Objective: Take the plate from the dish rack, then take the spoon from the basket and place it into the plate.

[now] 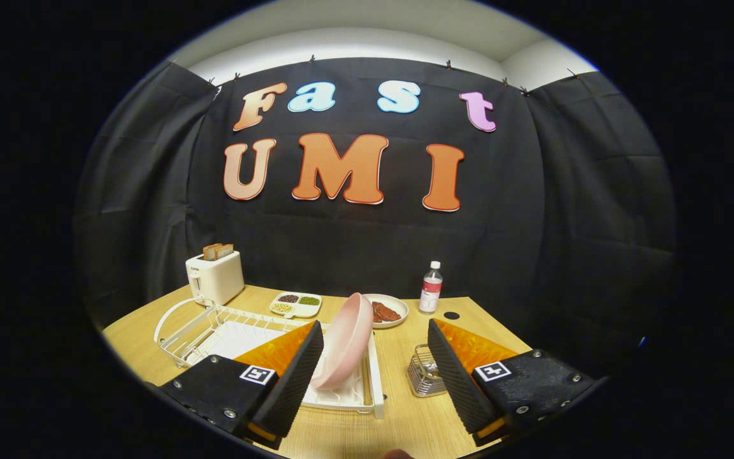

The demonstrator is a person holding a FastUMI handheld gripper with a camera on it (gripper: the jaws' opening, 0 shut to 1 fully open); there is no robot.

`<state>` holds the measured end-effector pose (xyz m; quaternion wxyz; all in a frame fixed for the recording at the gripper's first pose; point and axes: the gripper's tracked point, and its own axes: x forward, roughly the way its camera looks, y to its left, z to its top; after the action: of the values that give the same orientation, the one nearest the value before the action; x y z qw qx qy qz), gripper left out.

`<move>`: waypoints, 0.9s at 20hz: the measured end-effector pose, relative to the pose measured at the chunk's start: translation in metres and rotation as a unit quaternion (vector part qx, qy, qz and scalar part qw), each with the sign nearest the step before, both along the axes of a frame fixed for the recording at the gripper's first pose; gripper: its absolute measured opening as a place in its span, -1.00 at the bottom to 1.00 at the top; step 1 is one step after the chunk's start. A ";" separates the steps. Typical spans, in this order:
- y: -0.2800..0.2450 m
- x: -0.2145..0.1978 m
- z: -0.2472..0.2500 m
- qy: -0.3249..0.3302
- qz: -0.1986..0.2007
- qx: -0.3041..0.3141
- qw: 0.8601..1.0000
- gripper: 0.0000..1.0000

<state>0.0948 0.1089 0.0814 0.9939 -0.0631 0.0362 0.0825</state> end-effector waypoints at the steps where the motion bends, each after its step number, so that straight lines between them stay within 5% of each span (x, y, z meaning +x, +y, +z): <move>1: 0.006 0.011 -0.002 0.015 0.003 0.003 1.000 0.96; 6: 0.021 0.067 -0.022 0.112 0.003 0.004 0.994 0.97; 12: 0.028 0.105 -0.078 0.248 -0.004 0.018 0.968 0.94; 18: 0.033 0.122 -0.094 0.287 -0.013 0.029 0.957 0.30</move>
<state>0.2171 0.1424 -0.0128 0.9441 -0.0072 0.3185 0.0851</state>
